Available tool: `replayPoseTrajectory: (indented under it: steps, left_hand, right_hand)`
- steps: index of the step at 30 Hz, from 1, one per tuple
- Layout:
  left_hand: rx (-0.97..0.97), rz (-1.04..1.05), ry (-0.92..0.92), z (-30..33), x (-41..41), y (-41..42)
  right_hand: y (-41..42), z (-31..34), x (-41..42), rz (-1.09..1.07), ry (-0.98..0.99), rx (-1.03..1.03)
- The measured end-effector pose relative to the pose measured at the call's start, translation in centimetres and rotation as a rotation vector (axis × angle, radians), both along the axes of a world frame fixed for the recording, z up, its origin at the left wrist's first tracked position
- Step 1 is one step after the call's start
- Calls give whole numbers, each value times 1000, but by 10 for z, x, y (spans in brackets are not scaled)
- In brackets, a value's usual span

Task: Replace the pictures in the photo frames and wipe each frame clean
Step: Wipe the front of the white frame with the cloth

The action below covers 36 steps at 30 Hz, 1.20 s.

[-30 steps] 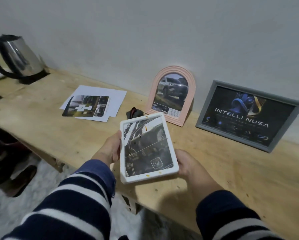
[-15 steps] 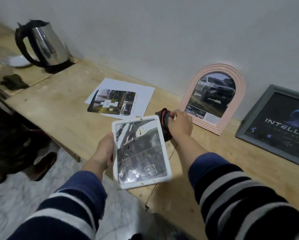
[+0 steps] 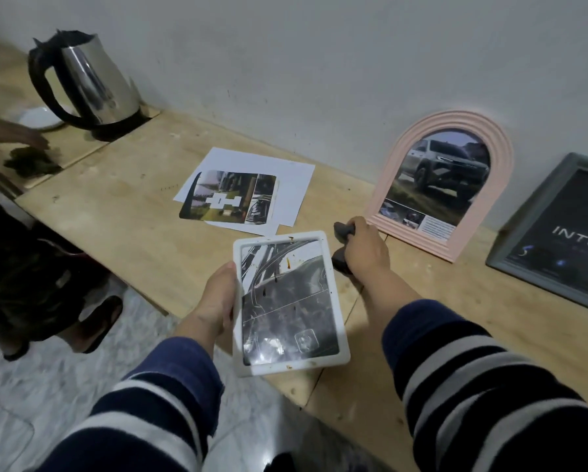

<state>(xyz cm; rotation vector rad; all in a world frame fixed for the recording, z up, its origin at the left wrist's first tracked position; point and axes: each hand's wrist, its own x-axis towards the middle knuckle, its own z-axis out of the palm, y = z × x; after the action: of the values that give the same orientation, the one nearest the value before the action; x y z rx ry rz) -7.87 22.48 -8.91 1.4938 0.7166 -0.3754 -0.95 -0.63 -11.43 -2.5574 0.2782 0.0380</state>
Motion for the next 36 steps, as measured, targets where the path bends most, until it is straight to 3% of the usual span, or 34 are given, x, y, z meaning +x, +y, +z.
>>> replayPoseTrajectory:
  steps: [6, 12, 20, 26, 29, 36]
  left_hand:
    - [-4, -97, 13, 0, -4, -54]
    - [-12, -258, -6, -25, -12, -132]
    - [221, -336, -83, -62, -6, -167]
    - [222, -294, -61, -67, -1, -170]
    - [194, -230, -62, -68, -2, -175]
    - [188, -243, -106, -76, 3, -175]
  right_hand:
    - [-73, 21, -57, -290, -32, -151]
    - [-160, 28, -110, -482, -15, 97]
    - [-166, 19, -123, -261, -50, 97]
    - [-141, 16, -88, -14, 47, -80]
    - [-139, 9, -90, -1, 164, -185]
    - [-139, -1, -128, 45, 156, -293]
